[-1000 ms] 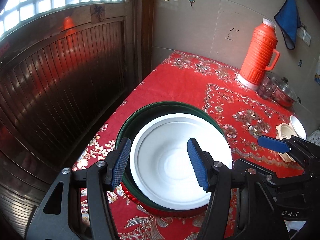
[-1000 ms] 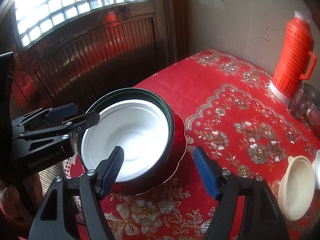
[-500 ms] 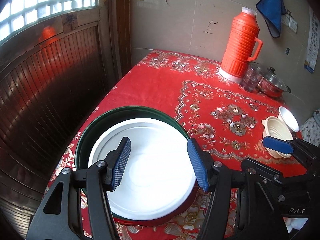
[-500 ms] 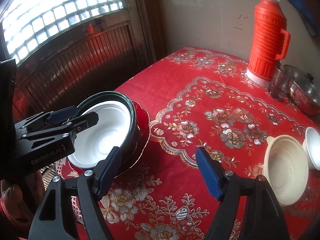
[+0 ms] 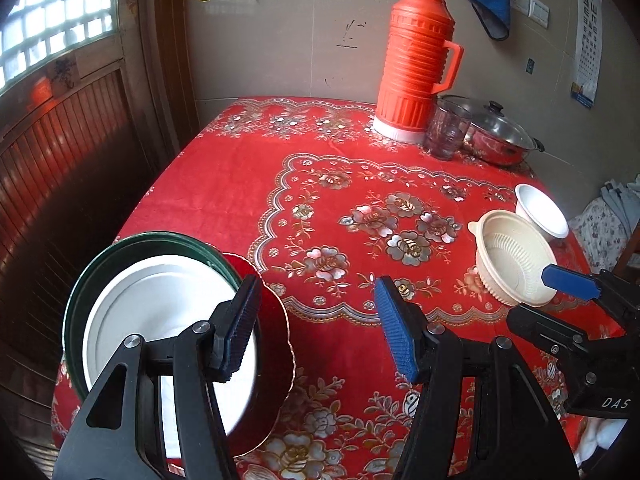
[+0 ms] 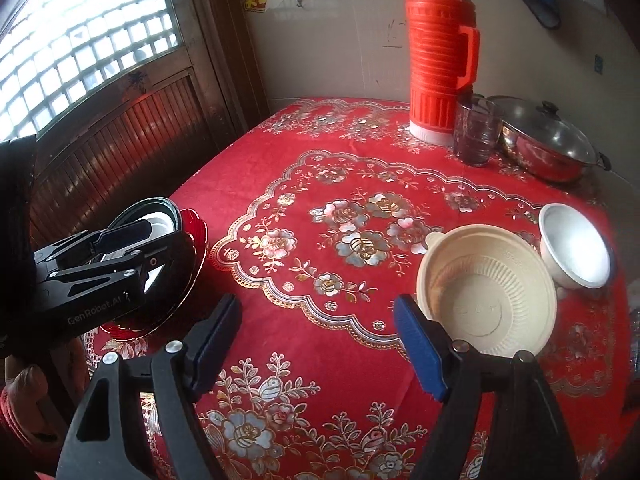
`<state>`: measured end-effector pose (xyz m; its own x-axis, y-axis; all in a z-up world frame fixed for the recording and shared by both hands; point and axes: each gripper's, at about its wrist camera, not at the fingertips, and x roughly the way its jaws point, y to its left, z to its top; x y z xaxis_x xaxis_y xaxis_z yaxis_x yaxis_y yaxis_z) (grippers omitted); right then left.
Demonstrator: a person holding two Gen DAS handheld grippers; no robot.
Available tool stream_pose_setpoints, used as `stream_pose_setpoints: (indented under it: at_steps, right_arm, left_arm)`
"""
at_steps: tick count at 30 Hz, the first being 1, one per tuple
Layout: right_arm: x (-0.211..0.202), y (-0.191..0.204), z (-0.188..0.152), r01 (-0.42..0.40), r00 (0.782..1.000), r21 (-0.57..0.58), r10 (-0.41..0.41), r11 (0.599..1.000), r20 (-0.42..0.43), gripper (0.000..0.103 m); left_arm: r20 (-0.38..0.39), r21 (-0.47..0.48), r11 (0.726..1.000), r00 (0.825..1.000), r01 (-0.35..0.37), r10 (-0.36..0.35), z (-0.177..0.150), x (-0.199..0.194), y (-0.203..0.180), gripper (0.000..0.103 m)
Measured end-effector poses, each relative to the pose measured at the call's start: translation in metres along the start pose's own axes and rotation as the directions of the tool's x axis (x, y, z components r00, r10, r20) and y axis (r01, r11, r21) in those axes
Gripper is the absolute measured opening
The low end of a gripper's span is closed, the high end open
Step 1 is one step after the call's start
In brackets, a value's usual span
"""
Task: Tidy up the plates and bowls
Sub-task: 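Move both grippers to the beige plastic bowl and grasp its rim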
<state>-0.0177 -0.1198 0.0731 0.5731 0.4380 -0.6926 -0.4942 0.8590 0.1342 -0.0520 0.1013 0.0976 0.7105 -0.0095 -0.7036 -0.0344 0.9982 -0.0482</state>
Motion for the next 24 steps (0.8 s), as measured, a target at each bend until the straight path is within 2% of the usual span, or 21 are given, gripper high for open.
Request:
stream_pose_setpoints:
  at_steps: [15, 24]
  right_arm:
    - [-0.038, -0.101, -0.026, 0.140, 0.990, 0.197, -0.142, 0.970, 0.000, 0.079]
    - [-0.042, -0.140, -0.034, 0.171, 0.985, 0.281, -0.174, 0.944, -0.014, 0.079]
  left_arm:
    - [-0.055, 0.096, 0.986, 0.990, 0.137, -0.132, 0.018, 0.033, -0.084, 0.059]
    - [-0.104, 0.108, 0.977, 0.980, 0.183, -0.172, 0.031, 0.059, -0.119, 0.059]
